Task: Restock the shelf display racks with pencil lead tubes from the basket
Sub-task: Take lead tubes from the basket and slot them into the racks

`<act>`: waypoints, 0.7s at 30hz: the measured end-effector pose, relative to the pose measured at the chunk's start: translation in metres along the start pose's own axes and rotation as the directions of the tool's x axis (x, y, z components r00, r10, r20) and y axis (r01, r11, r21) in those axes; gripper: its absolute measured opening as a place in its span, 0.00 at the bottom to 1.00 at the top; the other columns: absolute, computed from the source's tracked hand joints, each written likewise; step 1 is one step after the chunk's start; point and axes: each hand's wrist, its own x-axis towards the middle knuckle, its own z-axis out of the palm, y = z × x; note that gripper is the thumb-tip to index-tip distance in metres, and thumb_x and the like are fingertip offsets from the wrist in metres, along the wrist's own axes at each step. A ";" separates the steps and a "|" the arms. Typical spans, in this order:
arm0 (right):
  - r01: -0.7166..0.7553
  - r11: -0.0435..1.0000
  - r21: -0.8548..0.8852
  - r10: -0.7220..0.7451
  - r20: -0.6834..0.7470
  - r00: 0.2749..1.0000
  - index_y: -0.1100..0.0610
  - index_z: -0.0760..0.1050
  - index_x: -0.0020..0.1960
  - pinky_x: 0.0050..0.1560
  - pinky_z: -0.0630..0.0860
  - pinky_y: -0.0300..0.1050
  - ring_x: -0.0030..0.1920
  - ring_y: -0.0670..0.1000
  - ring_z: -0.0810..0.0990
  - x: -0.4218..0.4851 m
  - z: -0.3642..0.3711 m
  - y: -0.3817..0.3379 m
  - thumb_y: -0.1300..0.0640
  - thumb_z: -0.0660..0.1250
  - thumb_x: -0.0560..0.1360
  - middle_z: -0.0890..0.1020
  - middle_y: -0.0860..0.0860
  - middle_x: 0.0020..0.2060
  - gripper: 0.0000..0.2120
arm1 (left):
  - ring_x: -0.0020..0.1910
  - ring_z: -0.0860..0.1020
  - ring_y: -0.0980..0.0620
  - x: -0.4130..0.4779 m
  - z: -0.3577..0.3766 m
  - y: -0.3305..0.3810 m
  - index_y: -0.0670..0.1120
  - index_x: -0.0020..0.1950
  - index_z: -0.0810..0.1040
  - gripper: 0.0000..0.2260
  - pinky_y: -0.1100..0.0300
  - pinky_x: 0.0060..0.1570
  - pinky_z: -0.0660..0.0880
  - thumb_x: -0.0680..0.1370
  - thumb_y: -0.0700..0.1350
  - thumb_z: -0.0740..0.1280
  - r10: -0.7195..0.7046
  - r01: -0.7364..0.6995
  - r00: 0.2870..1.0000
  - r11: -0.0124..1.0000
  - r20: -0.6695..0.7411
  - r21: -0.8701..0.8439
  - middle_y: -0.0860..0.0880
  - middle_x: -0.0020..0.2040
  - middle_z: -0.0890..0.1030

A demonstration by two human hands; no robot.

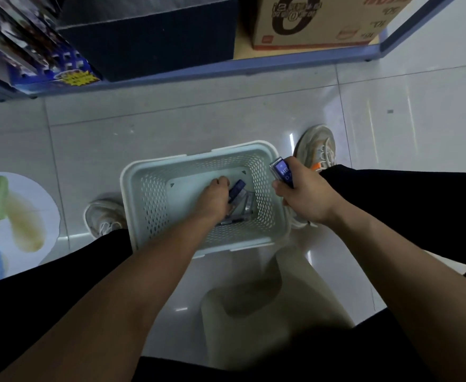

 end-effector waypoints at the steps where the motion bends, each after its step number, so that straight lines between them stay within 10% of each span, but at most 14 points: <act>1: 0.003 1.000 -0.003 -0.003 -0.005 1.000 0.57 0.67 0.62 0.50 0.78 0.59 0.47 0.60 0.82 0.000 0.001 0.001 0.52 0.63 0.81 0.81 0.57 0.48 0.13 | 0.57 0.76 0.39 -0.001 0.001 0.003 0.42 0.62 0.70 0.24 0.47 0.56 0.74 0.71 0.44 0.76 -0.023 0.023 1.000 1.000 -0.005 -0.020 0.40 0.59 0.75; 13: -0.009 1.000 0.030 0.010 -0.013 1.000 0.54 0.68 0.62 0.50 0.78 0.59 0.45 0.58 0.82 -0.002 0.000 0.002 0.52 0.63 0.81 0.81 0.55 0.47 0.13 | 0.57 0.76 0.39 -0.002 0.011 0.013 0.40 0.60 0.73 0.21 0.48 0.55 0.73 0.71 0.43 0.76 -0.015 0.016 0.999 1.000 -0.044 0.024 0.40 0.60 0.73; 21: -0.015 0.999 0.040 0.015 -0.011 1.000 0.54 0.68 0.62 0.48 0.79 0.57 0.45 0.58 0.82 -0.001 -0.001 0.000 0.51 0.63 0.81 0.81 0.55 0.46 0.12 | 0.48 0.81 0.46 0.006 -0.005 -0.001 0.45 0.51 0.79 0.16 0.53 0.53 0.79 0.68 0.38 0.80 -0.145 0.120 0.989 0.907 -0.033 -0.405 0.47 0.46 0.83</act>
